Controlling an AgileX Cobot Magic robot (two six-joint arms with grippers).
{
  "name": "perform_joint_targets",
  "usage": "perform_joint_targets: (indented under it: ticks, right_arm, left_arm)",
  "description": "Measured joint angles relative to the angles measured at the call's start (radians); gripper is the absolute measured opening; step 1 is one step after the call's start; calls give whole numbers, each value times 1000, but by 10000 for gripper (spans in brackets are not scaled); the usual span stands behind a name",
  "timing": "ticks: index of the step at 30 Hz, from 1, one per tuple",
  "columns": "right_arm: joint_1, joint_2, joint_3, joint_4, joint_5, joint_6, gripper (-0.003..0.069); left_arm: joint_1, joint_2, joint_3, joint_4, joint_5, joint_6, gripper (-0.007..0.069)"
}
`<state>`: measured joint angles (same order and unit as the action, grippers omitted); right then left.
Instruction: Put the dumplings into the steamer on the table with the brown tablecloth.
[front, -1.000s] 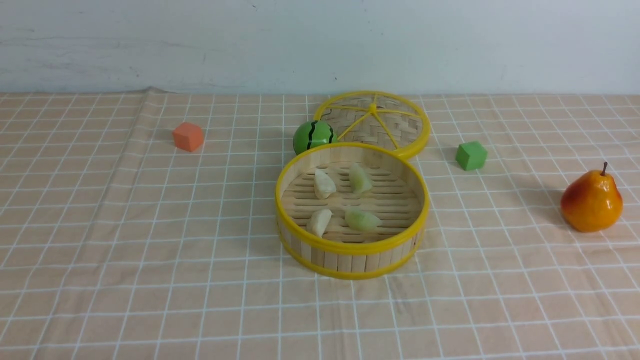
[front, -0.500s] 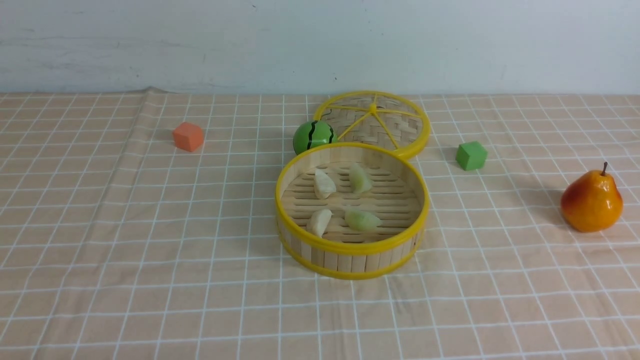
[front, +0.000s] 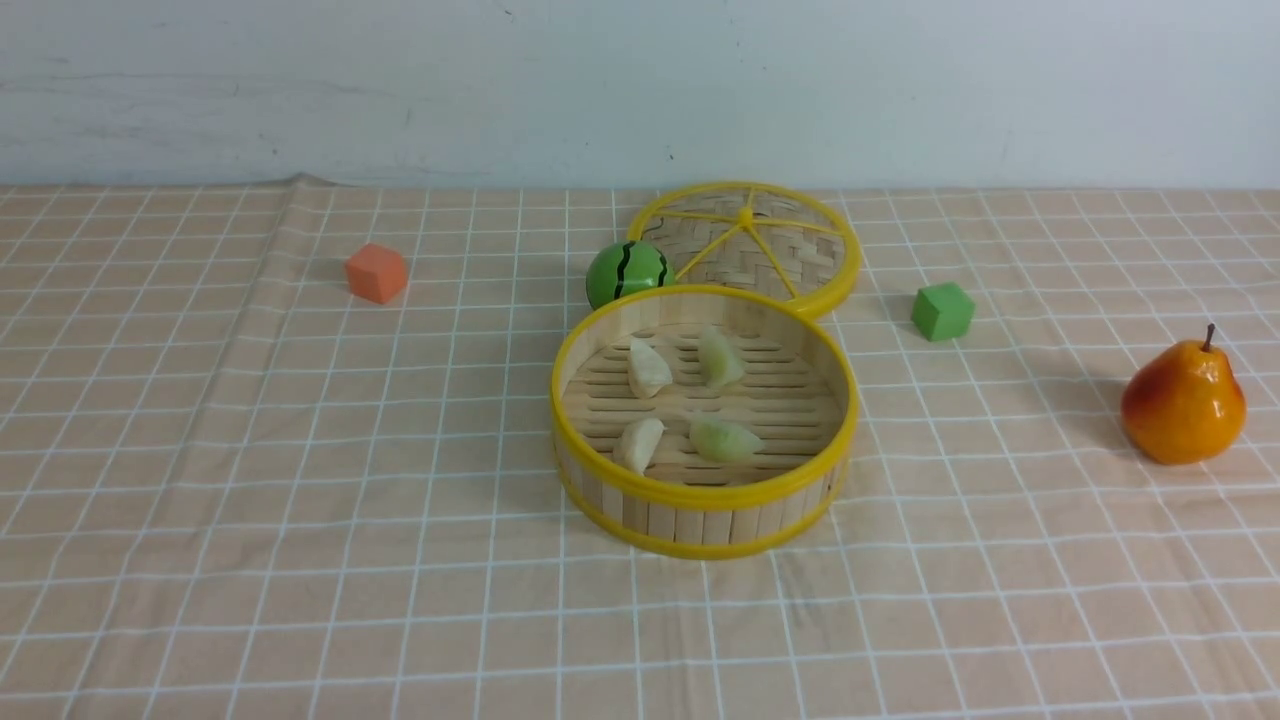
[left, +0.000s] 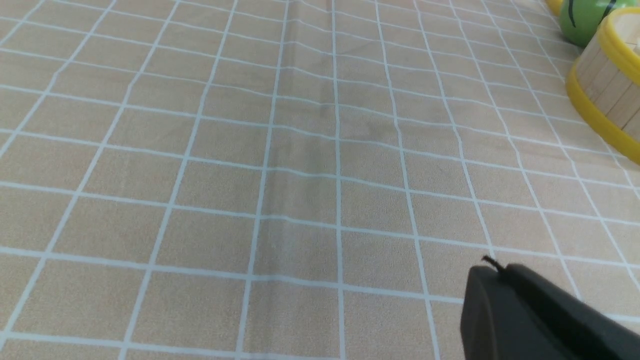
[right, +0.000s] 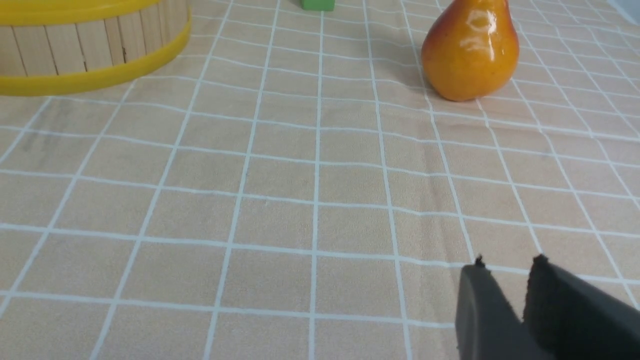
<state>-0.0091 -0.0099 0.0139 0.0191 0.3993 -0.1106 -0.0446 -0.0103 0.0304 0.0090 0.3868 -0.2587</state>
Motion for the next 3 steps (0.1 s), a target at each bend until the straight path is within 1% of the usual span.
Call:
perform_joint_targets:
  ticks: [3]
  right_arm:
    - [0,0,0,0,0,0,148]
  left_arm:
    - [0,0,0,0,0,0,1]
